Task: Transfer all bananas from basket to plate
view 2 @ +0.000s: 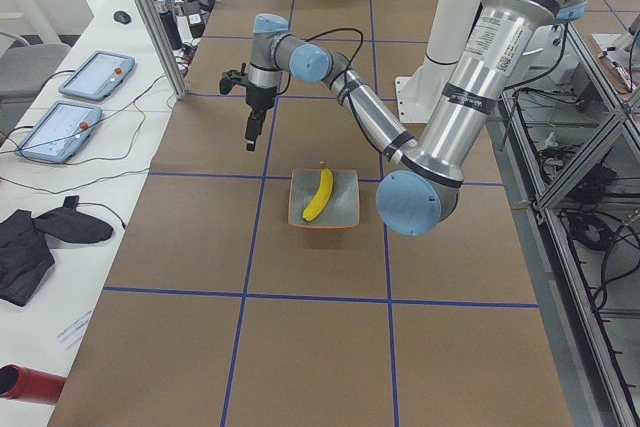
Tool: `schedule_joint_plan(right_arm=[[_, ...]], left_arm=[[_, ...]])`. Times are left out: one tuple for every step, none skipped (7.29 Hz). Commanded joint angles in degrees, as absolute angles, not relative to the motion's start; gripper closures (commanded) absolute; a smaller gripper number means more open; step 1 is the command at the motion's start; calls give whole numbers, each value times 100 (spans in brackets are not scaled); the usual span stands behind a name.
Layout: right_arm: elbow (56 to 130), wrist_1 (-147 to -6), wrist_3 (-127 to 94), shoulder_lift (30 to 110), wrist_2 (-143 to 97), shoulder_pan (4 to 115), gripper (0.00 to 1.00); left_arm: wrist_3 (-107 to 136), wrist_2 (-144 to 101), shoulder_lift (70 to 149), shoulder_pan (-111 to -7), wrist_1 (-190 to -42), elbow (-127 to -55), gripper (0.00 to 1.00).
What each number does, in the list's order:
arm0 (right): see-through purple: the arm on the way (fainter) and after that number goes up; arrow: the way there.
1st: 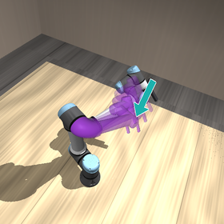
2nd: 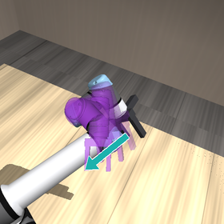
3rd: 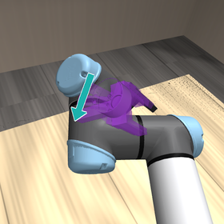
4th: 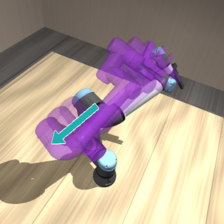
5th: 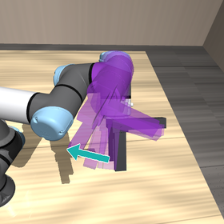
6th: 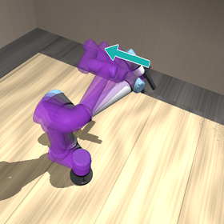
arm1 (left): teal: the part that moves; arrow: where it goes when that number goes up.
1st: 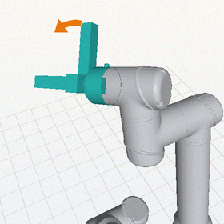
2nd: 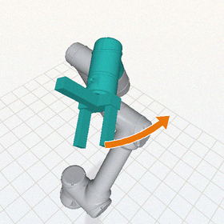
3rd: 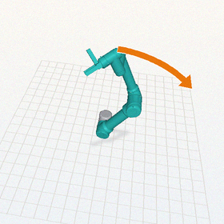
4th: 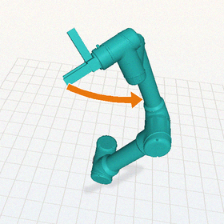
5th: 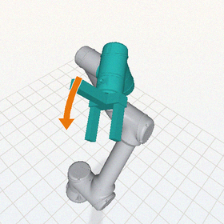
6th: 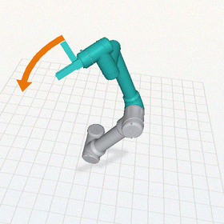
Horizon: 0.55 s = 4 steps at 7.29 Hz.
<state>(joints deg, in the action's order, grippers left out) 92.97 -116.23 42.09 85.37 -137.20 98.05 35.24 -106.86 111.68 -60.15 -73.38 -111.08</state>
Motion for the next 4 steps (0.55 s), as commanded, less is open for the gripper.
schedule_joint_plan(right_arm=[[8231, -10377, 4438, 8858, -14402, 9984, 1], [8148, -10336, 4465, 8859, -14449, 9984, 1], [8113, -10327, 4708, 8842, -14301, 9984, 1], [7816, -10336, 5137, 8694, -14021, 9984, 1]], left_arm=[[3375, -11162, 10916, -6231, -7620, -11092, 0], [3384, -11162, 10916, -6223, -7620, -11074, 0], [3427, -11162, 10925, -6214, -7620, -11057, 0], [3436, -11162, 10925, -6205, -7620, -11057, 0]])
